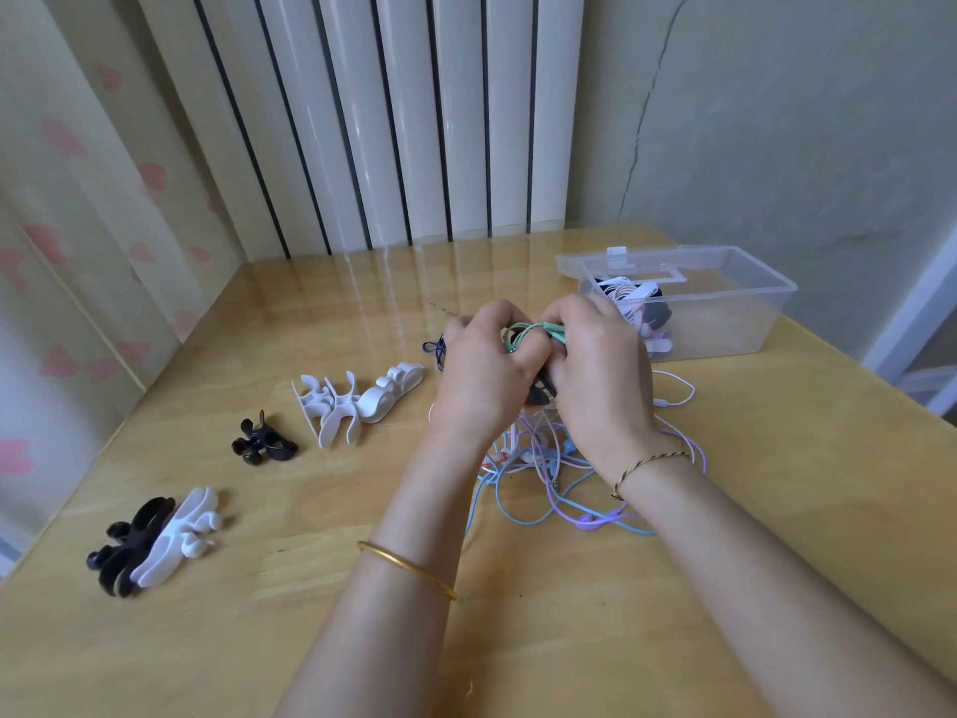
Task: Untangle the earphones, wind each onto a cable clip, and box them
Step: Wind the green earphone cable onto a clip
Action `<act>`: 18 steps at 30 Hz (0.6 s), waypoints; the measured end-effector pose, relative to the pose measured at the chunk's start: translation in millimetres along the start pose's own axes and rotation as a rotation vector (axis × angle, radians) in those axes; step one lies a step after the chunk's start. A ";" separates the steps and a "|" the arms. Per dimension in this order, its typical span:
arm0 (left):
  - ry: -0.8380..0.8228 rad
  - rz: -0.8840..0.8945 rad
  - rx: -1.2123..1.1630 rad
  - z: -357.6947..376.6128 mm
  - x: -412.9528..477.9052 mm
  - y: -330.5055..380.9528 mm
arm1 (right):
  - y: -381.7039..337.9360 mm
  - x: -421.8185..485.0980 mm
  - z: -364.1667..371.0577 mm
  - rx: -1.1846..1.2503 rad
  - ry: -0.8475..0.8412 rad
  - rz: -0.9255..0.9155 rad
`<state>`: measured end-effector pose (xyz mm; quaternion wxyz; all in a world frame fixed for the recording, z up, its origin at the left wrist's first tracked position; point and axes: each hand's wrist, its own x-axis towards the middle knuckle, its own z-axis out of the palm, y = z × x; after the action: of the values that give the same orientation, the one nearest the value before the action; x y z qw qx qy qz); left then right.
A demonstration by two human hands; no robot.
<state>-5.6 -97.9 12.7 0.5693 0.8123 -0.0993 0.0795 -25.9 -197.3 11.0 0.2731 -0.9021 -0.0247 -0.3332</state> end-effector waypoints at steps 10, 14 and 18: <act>0.066 0.056 0.022 -0.9 -5.9 4.9 | 4.2 0.1 5.4 -0.033 0.074 -0.070; 0.020 0.049 -0.023 -11.2 -2.1 3.1 | 5.6 3.6 5.1 0.210 -0.006 0.056; -0.079 0.073 -0.038 -24.0 2.0 -2.4 | 4.5 6.1 -1.2 0.435 -0.157 0.133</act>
<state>-3.4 -74.7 19.2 0.5769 0.7997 -0.1527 0.0661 -20.9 -202.6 13.3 0.4798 -0.8447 -0.0576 -0.2303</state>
